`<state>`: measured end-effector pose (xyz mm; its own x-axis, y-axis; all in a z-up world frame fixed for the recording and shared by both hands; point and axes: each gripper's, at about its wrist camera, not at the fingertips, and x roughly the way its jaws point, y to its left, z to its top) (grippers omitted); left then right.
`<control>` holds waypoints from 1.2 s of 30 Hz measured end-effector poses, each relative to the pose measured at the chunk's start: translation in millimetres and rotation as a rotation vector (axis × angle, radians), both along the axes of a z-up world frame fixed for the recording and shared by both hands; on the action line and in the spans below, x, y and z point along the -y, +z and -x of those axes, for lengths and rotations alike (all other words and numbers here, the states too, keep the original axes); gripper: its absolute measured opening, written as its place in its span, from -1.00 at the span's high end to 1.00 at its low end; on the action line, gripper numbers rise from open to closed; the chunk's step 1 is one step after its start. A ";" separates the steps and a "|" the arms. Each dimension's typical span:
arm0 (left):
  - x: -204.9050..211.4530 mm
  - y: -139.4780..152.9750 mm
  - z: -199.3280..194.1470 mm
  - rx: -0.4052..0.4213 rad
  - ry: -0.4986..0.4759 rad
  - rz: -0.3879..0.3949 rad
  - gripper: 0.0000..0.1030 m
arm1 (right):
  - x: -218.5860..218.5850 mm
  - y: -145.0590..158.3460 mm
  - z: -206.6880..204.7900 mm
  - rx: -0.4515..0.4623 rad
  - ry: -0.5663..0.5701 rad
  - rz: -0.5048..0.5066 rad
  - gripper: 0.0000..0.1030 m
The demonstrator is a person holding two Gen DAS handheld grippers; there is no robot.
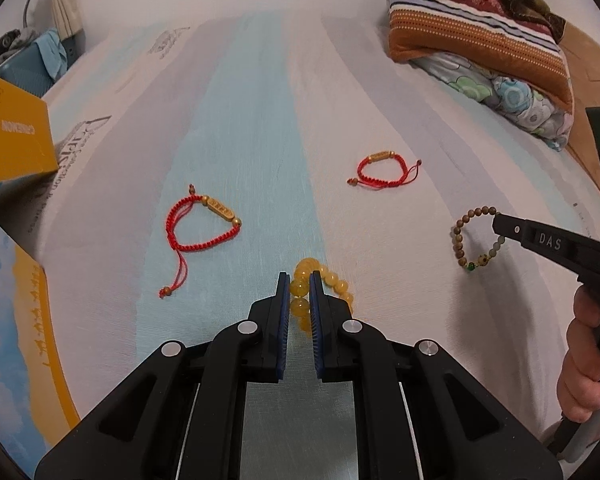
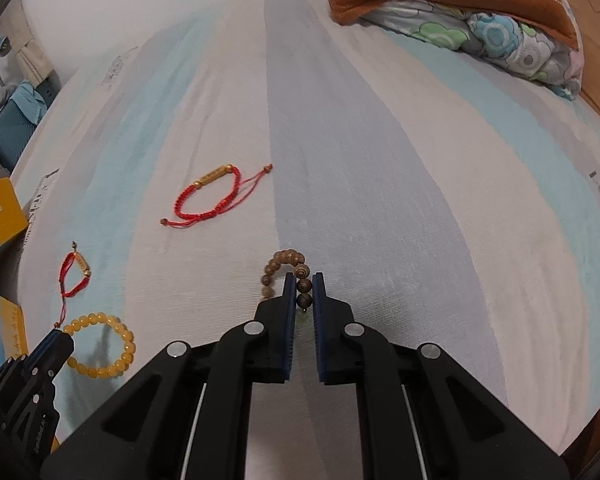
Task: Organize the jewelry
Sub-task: 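Carry the yellow and brown wooden bracelets over the white box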
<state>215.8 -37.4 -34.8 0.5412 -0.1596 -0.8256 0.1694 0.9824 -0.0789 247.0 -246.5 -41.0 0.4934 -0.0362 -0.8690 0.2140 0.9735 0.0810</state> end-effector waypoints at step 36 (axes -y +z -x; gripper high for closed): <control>-30.5 91.2 68.2 0.073 0.023 -0.013 0.82 | -40.4 72.1 65.2 -0.005 0.071 -0.011 0.86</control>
